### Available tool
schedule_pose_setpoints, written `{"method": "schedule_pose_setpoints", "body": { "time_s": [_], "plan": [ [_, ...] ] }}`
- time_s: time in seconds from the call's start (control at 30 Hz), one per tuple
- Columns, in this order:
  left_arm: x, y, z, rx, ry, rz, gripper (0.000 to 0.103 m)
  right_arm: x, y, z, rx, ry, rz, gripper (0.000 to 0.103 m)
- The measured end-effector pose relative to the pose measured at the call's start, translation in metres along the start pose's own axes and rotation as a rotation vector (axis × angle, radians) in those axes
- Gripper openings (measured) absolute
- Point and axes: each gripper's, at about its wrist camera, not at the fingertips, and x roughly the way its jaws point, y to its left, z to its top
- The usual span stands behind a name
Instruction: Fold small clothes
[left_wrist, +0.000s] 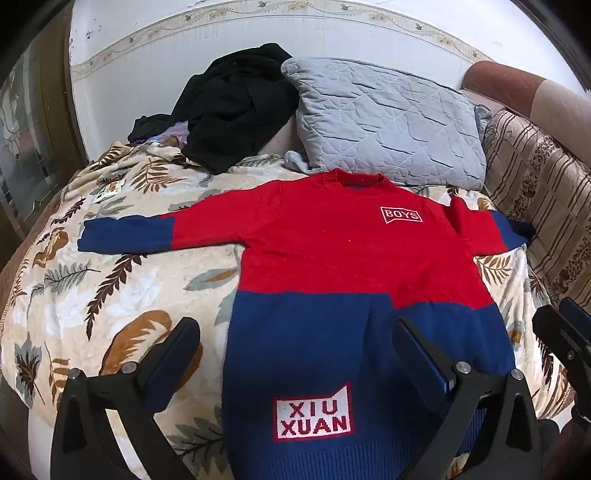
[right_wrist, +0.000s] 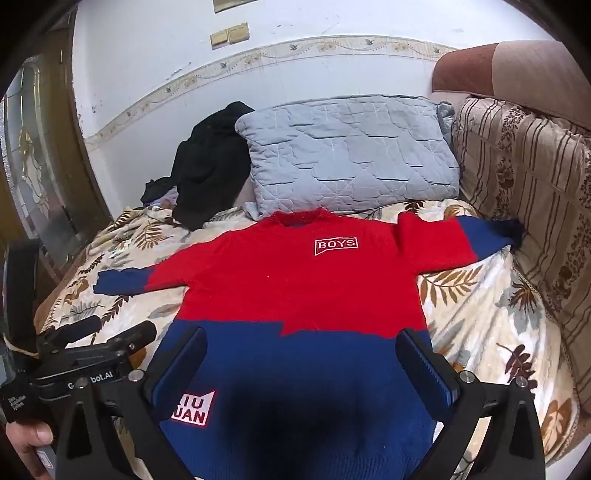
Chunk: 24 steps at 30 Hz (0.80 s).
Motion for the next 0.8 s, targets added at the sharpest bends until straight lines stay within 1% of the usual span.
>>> {"method": "schedule_pose_setpoints", "body": {
  "time_s": [0.4,0.47,0.63,0.8],
  "plan": [
    [0.0032,-0.0018,0.0025,-0.001,0.003,-0.007,0.103,0.0091,0.0003,0.0051,-0.003,-0.003,0.004,0.103],
    [0.0035,-0.0024,0.0033,-0.001,0.003,-0.008,0.103,0.0071,0.0009,0.0016,-0.001,-0.015,0.006,0.103],
    [0.0026,-0.0025,0.0041,-0.003,0.000,-0.011,0.103,0.0053,0.0045,0.0051,-0.006,0.005,0.002,0.103],
    [0.0020,-0.0016,0.0049,-0.009,-0.004,-0.021,0.103,0.0046,0.0053,0.0071,-0.006,-0.011,-0.006,0.103]
  ]
}}
